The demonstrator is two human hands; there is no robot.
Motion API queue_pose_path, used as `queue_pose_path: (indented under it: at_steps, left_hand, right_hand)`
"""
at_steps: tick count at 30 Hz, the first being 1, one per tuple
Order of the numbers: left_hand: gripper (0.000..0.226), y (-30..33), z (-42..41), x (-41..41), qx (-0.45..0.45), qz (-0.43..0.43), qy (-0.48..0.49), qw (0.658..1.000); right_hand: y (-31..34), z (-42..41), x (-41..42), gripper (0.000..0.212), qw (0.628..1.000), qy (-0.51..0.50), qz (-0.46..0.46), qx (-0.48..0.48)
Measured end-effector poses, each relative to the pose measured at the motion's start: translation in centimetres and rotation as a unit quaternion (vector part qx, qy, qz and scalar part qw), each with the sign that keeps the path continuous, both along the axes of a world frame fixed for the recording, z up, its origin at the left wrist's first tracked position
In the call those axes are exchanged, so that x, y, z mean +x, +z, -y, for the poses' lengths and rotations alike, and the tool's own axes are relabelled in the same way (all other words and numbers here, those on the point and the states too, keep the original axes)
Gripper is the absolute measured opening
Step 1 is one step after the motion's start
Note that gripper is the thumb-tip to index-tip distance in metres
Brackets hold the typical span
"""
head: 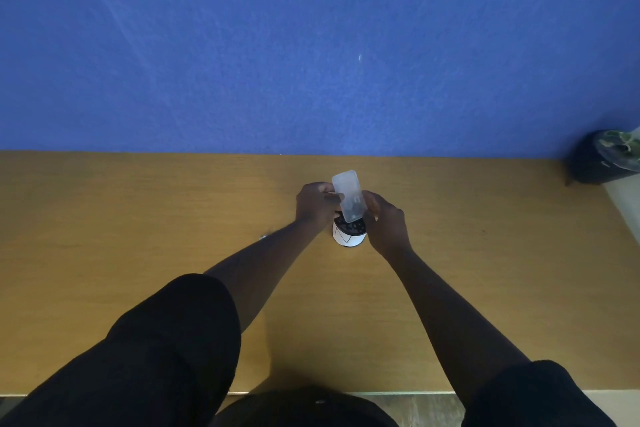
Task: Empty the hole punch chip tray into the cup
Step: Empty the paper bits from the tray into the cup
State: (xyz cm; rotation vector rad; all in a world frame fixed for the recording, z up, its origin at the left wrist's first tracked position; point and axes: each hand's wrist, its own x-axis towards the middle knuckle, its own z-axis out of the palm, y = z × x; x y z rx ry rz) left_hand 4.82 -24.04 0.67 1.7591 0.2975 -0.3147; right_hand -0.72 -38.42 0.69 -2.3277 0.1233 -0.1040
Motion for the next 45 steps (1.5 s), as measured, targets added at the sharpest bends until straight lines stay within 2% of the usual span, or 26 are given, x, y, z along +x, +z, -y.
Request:
queue_pose_path:
  at_steps: [4, 7, 10, 12, 16, 19, 22, 29, 33, 38, 41, 45]
  left_hand:
    - [0.021, 0.0, 0.0, -0.3, -0.002, 0.015, -0.03, 0.999]
    - [0.01, -0.2, -0.1, -0.6, 0.092, 0.101, -0.063, 0.989]
    - [0.006, -0.6, 0.1, -1.2, 0.126, 0.165, -0.085, 0.975]
    - [0.006, -0.9, 0.3, -1.8, 0.137, 0.183, -0.095, 0.969]
    - [0.01, -1.8, 0.4, -2.3, 0.16, 0.198, -0.105, 0.961]
    - [0.009, -1.8, 0.0, -2.3, 0.159, 0.203, -0.092, 0.962]
    - [0.007, -1.7, 0.2, -2.3, 0.148, 0.197, -0.097, 0.964]
    - [0.008, -1.2, -0.1, -2.3, 0.115, 0.171, -0.067, 0.976]
    - [0.007, -0.5, -1.0, -1.8, 0.049, 0.108, -0.015, 0.993]
    - [0.022, 0.2, -2.8, -1.8, -0.072, 0.01, 0.043, 0.996]
    - [0.029, 0.3, -4.3, -2.1, -0.094, -0.016, 0.044, 0.994]
    - [0.025, 0.3, -7.4, -3.0, -0.122, -0.051, 0.023, 0.991]
  right_hand:
    - [-0.1, -0.1, 0.0, 0.044, 1.0, -0.015, -0.01, 0.025]
    - [-0.5, 0.1, -0.3, 0.043, 0.999, -0.021, -0.012, 0.041]
    - [-0.9, 0.4, -0.7, 0.045, 0.998, -0.056, -0.01, 0.038]
    - [-1.1, 0.5, -1.3, 0.05, 0.997, -0.064, -0.003, 0.045]
    - [-2.1, 1.1, -2.4, 0.055, 0.999, -0.002, -0.003, 0.042]
    - [-2.4, 1.2, -2.5, 0.057, 0.999, -0.017, -0.012, 0.05]
    - [-2.7, 0.9, -2.5, 0.055, 0.999, 0.034, 0.001, 0.026]
    - [-1.9, 0.3, -2.1, 0.037, 0.997, -0.038, 0.053, 0.043]
    - [-1.0, 0.2, -1.5, 0.034, 0.995, -0.059, 0.057, 0.059]
    - [-0.6, -1.0, -1.0, 0.027, 0.994, -0.043, 0.013, 0.103]
    - [-0.5, -2.5, -1.1, 0.024, 0.992, -0.04, -0.007, 0.12]
    - [-1.0, -5.5, -1.4, 0.013, 0.995, -0.008, -0.015, 0.098]
